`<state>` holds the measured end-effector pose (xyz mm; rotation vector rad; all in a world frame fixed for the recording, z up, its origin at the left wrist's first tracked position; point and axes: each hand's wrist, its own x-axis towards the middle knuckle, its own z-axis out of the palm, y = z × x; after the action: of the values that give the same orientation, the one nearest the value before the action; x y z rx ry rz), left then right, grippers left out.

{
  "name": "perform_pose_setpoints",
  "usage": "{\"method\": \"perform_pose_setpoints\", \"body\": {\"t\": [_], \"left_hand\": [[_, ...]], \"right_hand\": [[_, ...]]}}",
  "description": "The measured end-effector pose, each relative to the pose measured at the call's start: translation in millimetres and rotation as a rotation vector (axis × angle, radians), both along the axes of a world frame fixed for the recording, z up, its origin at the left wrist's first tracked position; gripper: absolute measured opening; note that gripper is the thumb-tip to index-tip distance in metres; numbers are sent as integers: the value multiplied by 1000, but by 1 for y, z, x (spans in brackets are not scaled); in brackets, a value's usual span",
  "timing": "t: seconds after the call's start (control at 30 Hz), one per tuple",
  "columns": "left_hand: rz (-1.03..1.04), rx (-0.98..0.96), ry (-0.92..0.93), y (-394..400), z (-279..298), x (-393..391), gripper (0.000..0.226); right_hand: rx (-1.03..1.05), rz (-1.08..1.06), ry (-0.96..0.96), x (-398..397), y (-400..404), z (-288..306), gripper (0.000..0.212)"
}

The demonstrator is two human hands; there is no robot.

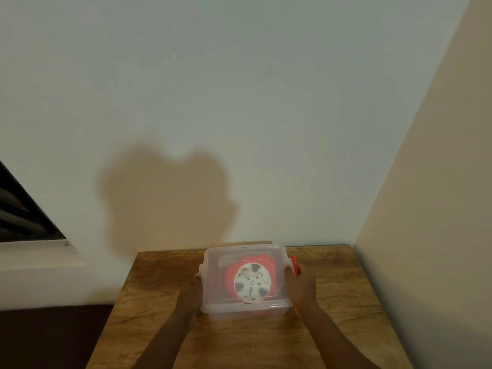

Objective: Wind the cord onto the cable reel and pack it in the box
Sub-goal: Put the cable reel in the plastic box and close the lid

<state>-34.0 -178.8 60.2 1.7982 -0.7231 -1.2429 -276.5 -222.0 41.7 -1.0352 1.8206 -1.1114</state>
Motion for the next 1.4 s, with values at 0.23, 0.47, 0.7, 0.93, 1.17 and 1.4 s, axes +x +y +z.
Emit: {"method": "perform_pose_setpoints", "body": {"t": [0.23,0.47,0.7,0.93,1.17,1.4], "left_hand": [[-7,-3,5,-4,-8,4,41],[5,13,7,-10,-19,8,40],[26,-67,-37,-8,-20,8,34],[160,-341,-457,-1,-22,-2,13],[30,-235,-218,0,-30,-1,21],[10,-229,-344,0,-27,-6,25]], "right_hand": [[-29,81,62,0,9,-3,36],[-55,14,111,5,6,-12,32],[-93,12,253,9,8,-11,26],[-113,70,297,6,9,-15,27],[-143,84,305,6,7,-18,31],[-144,82,267,5,7,-19,31]]}}
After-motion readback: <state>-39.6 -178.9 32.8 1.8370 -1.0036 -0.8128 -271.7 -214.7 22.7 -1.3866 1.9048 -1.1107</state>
